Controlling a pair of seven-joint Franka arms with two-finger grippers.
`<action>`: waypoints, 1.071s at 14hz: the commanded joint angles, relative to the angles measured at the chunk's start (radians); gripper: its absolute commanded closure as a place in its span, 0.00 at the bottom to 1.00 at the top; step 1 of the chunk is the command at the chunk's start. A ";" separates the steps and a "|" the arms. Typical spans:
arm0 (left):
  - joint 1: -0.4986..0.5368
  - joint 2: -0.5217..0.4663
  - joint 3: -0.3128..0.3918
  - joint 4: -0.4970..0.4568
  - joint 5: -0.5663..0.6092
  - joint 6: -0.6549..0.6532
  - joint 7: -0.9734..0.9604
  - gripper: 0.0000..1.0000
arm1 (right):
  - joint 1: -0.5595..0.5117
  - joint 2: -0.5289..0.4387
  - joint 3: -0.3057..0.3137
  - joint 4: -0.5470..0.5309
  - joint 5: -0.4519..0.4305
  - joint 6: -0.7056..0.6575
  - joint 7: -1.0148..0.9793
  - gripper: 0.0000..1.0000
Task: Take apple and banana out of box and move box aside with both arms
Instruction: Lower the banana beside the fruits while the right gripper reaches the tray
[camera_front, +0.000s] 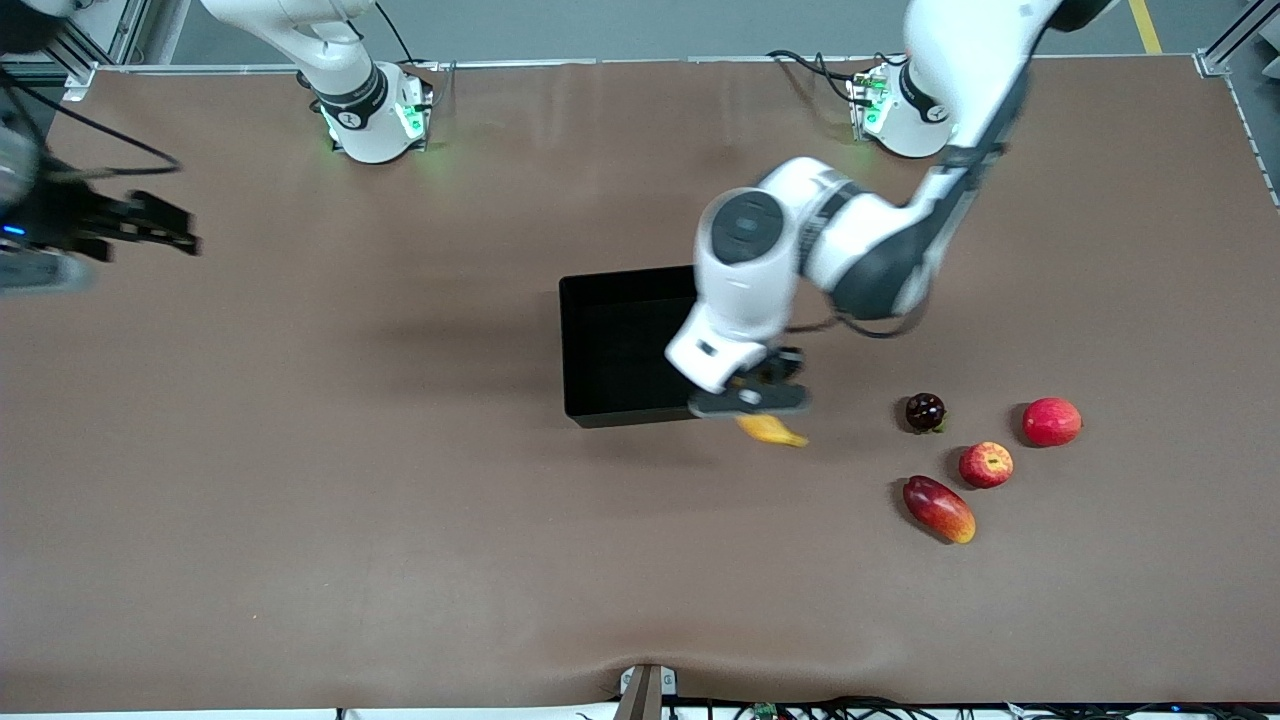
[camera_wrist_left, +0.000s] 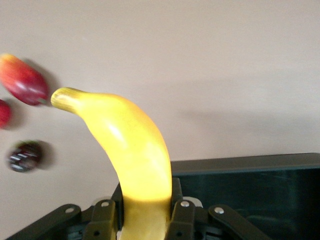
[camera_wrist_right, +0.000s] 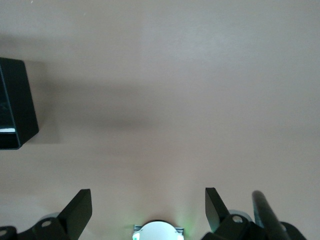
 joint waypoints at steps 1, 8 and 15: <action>0.115 -0.056 -0.008 -0.054 -0.020 -0.018 0.179 1.00 | 0.171 0.079 -0.005 -0.011 -0.003 0.055 0.212 0.00; 0.426 -0.037 -0.006 -0.074 -0.019 0.032 0.693 1.00 | 0.403 0.297 -0.005 -0.094 0.129 0.452 0.515 0.00; 0.621 0.149 0.006 -0.068 0.000 0.324 1.086 1.00 | 0.523 0.468 -0.007 -0.167 0.152 0.759 0.622 0.11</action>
